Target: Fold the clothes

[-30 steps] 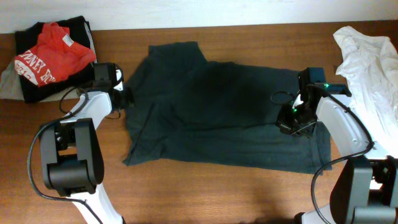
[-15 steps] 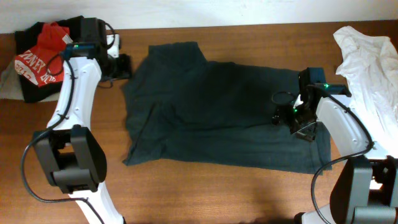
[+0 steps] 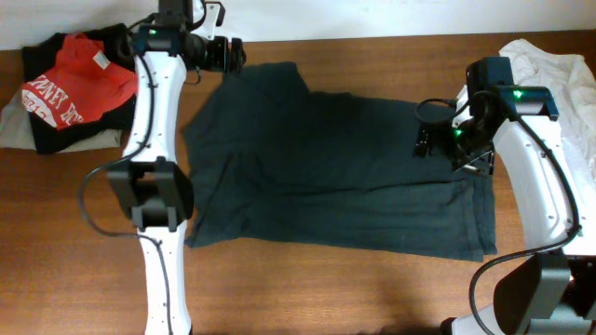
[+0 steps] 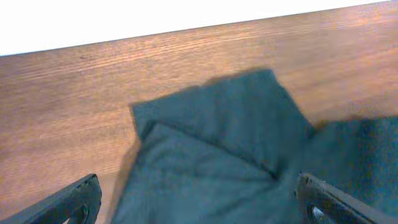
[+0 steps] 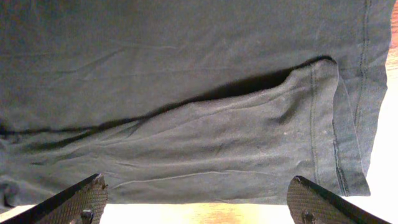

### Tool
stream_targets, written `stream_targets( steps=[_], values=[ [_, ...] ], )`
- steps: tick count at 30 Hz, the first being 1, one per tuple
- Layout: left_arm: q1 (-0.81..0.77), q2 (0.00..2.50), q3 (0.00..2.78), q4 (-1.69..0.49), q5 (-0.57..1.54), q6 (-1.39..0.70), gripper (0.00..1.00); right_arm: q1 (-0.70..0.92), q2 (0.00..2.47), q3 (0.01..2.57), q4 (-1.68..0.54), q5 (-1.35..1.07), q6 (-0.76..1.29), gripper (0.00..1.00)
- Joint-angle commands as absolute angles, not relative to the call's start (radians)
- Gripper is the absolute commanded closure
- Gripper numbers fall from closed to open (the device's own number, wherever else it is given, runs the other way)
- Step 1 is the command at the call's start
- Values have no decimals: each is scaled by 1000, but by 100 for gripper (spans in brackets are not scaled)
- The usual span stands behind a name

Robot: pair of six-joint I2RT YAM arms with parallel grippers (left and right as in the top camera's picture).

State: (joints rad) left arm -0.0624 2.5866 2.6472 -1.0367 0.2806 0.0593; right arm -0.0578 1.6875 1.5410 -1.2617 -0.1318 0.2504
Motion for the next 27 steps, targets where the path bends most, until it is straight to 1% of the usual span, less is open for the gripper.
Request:
stream_targets(
  steps=[1, 5, 14, 16, 17, 19, 20, 21, 22, 24, 25, 26, 27],
  values=[
    [-56, 2686, 2685, -987, 240, 77, 1, -52, 1695, 1556, -1281, -130, 239, 4],
    [-57, 2767, 2685, -926, 218, 53, 1, -52, 1695, 1554, -1287, -130, 240, 4],
    [-76, 2854, 2685, -848, 225, 46, 1, -52, 1695, 1554, -1290, -122, 241, 5],
    [-88, 2870, 2685, -845, 233, 46, 3, -52, 1695, 1554, -1285, -118, 240, 5],
    [-94, 2878, 2685, -844, 233, 46, 9, -52, 1695, 1554, -1277, -110, 240, 5],
    [-109, 2891, 2685, -842, 232, 46, 28, -54, 1695, 1554, -1256, -54, 243, 5],
    [-112, 2895, 2685, -838, 231, 46, 35, -54, 1695, 1554, -1246, -43, 243, 5],
    [-112, 2897, 2685, -837, 231, 46, 52, -54, 1695, 1554, -1228, -39, 242, 2],
    [-112, 2898, 2685, -837, 231, 46, 64, -54, 1695, 1554, -1205, -32, 243, 1],
    [-110, 2898, 2685, -837, 207, 46, 74, -62, 1695, 1554, -1134, 2, 244, 1],
    [-110, 2898, 2685, -838, 178, 46, 83, -71, 1695, 1554, -1108, 7, 243, 1],
    [-110, 2898, 2684, -838, 153, 46, 88, -88, 1697, 1554, -1070, 30, 243, 1],
    [-110, 2898, 2685, -838, 139, 47, 89, -120, 1701, 1554, -1014, 61, 242, 1]
  ],
)
